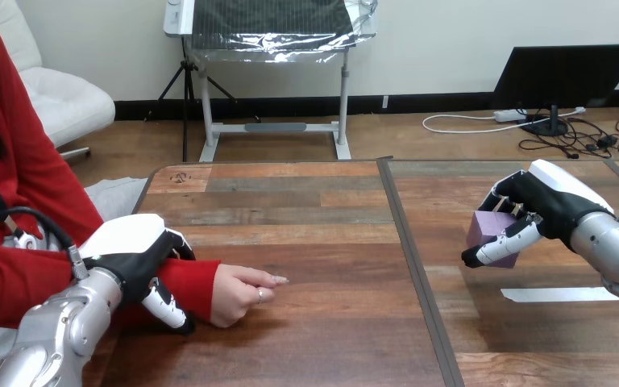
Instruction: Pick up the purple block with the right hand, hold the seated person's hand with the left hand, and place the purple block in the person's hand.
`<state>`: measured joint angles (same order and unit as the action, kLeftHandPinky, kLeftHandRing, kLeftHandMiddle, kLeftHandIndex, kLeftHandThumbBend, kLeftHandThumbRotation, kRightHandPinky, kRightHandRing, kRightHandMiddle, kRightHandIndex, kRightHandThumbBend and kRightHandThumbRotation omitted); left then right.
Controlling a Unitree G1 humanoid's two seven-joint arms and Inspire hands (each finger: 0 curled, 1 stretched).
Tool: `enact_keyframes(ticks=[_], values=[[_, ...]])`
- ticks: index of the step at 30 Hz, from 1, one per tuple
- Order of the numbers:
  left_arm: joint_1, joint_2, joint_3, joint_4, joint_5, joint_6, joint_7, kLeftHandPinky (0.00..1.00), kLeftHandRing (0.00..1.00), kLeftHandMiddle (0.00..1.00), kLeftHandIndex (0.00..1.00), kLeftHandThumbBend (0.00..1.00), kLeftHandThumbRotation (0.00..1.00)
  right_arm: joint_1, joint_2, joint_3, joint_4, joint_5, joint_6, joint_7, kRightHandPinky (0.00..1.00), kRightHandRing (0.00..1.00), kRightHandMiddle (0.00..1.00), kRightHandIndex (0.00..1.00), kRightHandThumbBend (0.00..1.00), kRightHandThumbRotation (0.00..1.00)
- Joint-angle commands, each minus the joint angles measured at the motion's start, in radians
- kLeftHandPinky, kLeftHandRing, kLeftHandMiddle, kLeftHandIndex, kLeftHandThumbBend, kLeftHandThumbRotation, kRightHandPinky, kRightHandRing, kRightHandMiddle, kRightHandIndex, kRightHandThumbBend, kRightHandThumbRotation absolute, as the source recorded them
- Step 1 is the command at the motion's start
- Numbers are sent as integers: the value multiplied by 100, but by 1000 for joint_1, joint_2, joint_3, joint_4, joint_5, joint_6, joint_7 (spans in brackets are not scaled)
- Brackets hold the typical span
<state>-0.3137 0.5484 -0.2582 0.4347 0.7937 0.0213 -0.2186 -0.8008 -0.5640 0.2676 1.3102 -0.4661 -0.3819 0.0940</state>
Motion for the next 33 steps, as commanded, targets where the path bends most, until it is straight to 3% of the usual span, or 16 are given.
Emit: enact_keyframes(ticks=[1,11,23,29,33], values=[[4,29,-38,11,9,14,-30,59,68,71,69,88,10,-87,-9,-23,-37,21,-17,-8,42,44,49,51,82,0],[6,37,-49,-13,9,34,-101,58,68,71,69,87,10,-88,-5,-20,-33,17,-15,-11,40,43,49,50,82,0],[4,33,-56,-41,0,83,-185,61,71,73,71,84,3,-88,-3,-21,-33,18,-12,-11,41,44,49,51,82,0],[1,24,-51,-50,-18,111,-219,55,66,70,70,83,1,-87,-4,-22,-32,19,-16,-10,41,44,49,51,82,0],[5,24,-48,-63,-33,111,-227,47,58,65,67,81,0,-86,-4,-22,-31,19,-16,-10,41,44,49,51,82,0]])
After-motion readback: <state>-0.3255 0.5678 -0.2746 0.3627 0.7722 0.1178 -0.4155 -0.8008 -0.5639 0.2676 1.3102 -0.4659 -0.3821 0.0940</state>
